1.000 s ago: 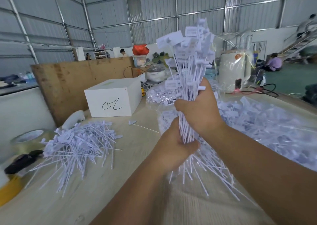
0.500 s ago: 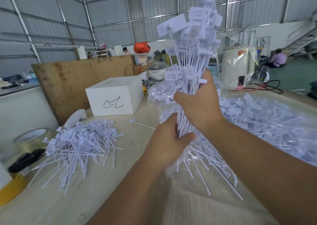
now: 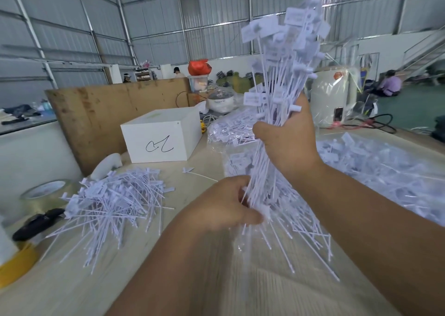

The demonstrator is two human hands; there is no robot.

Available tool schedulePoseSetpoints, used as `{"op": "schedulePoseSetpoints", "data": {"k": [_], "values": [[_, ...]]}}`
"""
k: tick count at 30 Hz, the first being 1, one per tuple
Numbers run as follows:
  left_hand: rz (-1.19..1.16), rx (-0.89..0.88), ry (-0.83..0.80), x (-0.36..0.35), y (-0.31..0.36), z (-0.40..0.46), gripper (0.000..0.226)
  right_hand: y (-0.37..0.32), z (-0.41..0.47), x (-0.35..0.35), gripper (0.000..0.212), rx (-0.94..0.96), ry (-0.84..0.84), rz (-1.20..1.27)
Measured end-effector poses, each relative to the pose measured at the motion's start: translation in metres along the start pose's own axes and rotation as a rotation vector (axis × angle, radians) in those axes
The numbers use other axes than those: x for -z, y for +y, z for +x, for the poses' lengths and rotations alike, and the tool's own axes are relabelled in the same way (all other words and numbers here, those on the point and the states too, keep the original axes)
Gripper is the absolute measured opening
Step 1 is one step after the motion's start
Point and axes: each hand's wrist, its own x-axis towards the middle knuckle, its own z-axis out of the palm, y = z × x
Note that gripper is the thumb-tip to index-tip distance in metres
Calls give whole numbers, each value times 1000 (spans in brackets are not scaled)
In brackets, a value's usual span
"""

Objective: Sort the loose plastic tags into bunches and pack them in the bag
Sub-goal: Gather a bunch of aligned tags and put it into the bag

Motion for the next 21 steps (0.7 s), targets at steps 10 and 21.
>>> {"op": "schedulePoseSetpoints", "data": {"k": [10, 21], "values": [[333, 235, -70, 22, -8, -9, 16, 8, -3, 15, 46, -95, 42, -16], [152, 114, 709, 46, -16, 0, 17, 13, -12, 17, 49, -174, -32, 12]]}}
